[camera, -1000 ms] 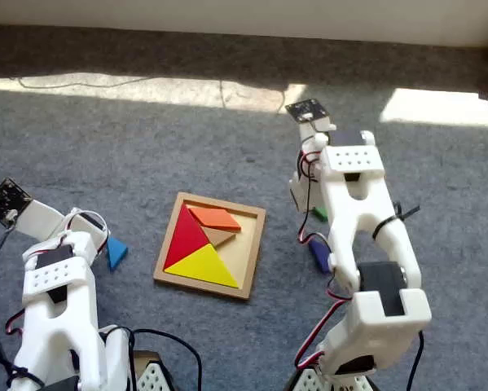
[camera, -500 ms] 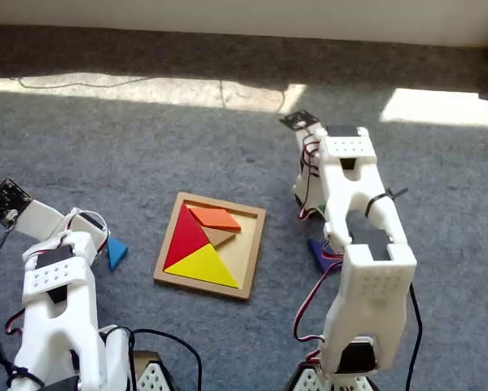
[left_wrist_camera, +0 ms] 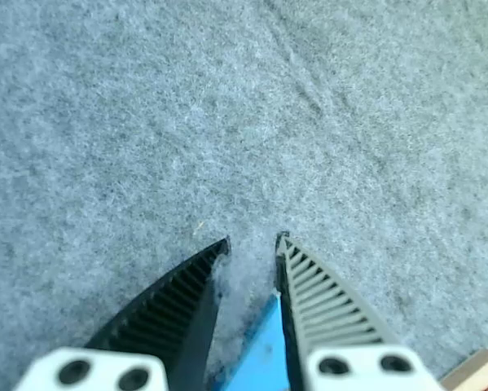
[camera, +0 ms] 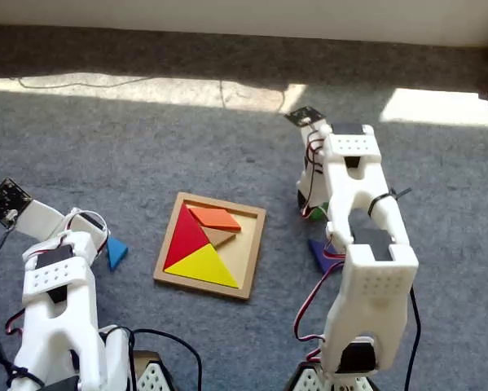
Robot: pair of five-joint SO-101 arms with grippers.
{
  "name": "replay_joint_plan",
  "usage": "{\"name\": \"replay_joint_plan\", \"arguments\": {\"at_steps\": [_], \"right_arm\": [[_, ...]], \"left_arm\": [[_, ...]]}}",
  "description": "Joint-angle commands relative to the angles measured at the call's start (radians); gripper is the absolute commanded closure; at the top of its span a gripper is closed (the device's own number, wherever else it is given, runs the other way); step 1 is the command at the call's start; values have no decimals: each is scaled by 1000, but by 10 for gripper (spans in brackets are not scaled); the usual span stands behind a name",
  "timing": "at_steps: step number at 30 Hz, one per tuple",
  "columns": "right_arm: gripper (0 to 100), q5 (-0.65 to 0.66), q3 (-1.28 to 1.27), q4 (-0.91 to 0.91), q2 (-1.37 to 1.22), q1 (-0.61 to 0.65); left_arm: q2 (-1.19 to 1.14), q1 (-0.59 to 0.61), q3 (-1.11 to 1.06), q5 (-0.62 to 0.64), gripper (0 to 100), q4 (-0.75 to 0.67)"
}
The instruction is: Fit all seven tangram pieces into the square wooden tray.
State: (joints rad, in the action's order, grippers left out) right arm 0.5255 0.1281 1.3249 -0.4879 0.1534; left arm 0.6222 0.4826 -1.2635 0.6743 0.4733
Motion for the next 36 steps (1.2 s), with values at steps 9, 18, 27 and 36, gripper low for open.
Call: {"name": "replay_joint_plan", "arguments": {"at_steps": [9, 18, 27, 36], "right_arm": [[985, -157, 15, 223, 337, 194], [985, -377, -107, 179, 337, 433], [985, -434, -294, -24, 337, 552], [868, -437, -338, -47, 332, 598]], "left_arm": [[25, 7, 5, -9, 895, -17], [25, 7, 5, -9, 895, -17], [25, 7, 5, -9, 895, -17], [25, 7, 5, -9, 895, -17]]}}
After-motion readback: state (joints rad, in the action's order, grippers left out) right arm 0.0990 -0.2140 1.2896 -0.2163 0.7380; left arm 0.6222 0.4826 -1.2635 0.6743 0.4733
